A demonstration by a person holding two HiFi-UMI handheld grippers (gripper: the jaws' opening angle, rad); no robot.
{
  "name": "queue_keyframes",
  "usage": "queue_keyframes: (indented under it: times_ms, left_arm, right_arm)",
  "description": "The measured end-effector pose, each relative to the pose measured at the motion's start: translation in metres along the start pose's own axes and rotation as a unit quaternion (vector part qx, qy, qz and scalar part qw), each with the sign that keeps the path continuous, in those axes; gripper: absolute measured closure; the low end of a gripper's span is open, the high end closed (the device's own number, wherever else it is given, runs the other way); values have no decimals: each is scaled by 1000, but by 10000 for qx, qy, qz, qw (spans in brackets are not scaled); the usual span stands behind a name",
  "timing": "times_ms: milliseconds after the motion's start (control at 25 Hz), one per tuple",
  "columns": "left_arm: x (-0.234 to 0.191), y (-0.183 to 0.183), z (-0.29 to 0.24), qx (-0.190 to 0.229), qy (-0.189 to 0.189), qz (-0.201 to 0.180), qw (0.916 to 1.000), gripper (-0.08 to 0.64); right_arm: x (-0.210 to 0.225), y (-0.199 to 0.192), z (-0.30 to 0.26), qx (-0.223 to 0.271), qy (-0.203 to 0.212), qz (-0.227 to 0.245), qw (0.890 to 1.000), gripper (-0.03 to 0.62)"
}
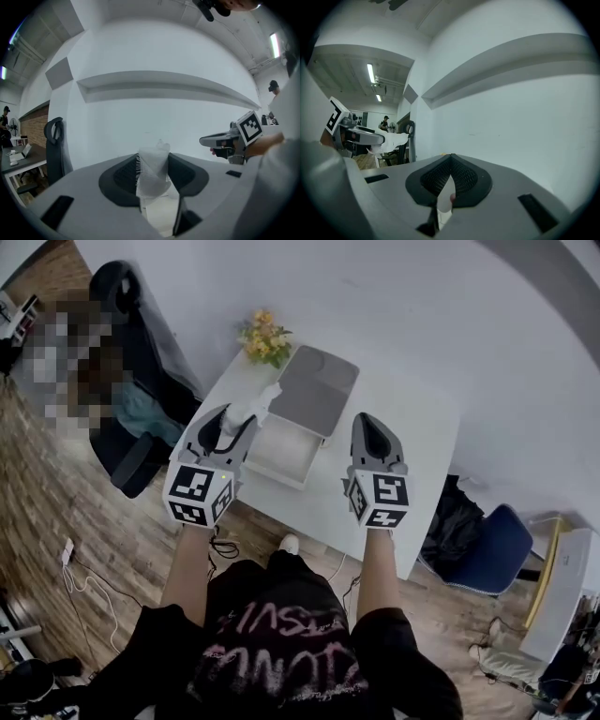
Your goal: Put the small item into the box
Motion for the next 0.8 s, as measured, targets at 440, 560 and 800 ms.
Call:
queue_keyframes:
  times_ms: [440, 560, 800]
  left_arm:
    - [-4, -9, -17, -248, -195, 138, 9994, 380]
    - [-8, -10, -26, -237, -332, 93, 9991, 380]
    - [-15, -11, -43, -274, -662, 51, 9974, 380]
  right_arm:
    - [9, 9, -11, 6, -77, -56, 10000, 583]
    - [9, 9, -16, 17, -168, -58, 9998, 583]
    - [4, 13, -26, 16, -324, -86, 9994, 583]
Point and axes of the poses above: the fingertips, and each gripper's own axes: z backward along the fingers, x to its right, y out of its top, the point moved 8 cm from there along z, backward along the fingers, and after that the axes turned 7 degrees about -z, right-handed, at the moved point
